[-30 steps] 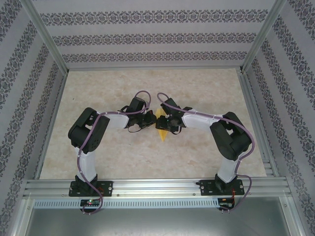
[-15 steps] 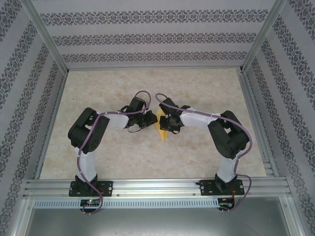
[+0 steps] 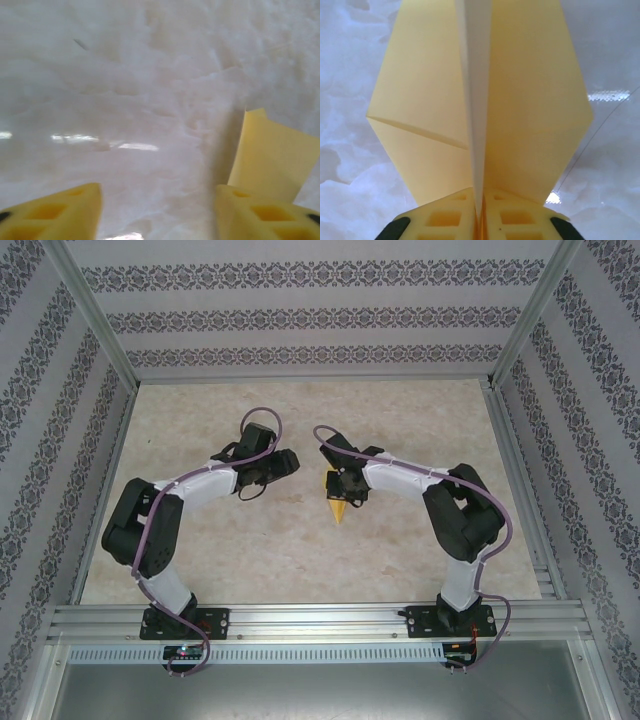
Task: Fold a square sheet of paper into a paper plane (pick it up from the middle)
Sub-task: Move a paper plane to the center of the table.
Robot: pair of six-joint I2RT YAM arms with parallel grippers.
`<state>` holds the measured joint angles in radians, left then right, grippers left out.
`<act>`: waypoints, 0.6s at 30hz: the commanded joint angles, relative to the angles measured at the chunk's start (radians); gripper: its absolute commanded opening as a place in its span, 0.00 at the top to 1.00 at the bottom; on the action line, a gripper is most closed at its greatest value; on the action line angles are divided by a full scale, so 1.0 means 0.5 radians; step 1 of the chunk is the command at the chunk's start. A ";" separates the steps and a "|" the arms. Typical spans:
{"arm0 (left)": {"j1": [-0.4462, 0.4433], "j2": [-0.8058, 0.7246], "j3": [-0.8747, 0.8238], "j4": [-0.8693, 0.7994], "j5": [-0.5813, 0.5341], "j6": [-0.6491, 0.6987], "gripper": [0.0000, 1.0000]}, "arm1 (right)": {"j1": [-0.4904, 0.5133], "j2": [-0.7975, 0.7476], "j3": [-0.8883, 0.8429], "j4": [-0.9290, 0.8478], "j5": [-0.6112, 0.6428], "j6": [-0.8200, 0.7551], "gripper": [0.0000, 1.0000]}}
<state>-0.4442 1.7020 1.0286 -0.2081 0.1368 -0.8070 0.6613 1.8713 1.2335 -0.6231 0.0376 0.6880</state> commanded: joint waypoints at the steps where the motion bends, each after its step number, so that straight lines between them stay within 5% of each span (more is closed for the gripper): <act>1: 0.047 -0.064 0.018 -0.235 -0.255 0.068 0.30 | 0.029 0.074 0.072 -0.079 0.084 0.007 0.85; 13: 0.083 -0.115 0.005 -0.315 -0.384 0.103 0.01 | 0.033 0.167 0.140 -0.085 0.079 0.020 0.82; 18: 0.097 -0.156 0.009 -0.376 -0.466 0.150 0.00 | 0.033 0.223 0.165 -0.119 0.093 0.026 0.86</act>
<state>-0.4175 1.6669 1.0283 -0.3573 -0.0483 -0.7635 0.6678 1.9556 1.2884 -0.6609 0.0536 0.6865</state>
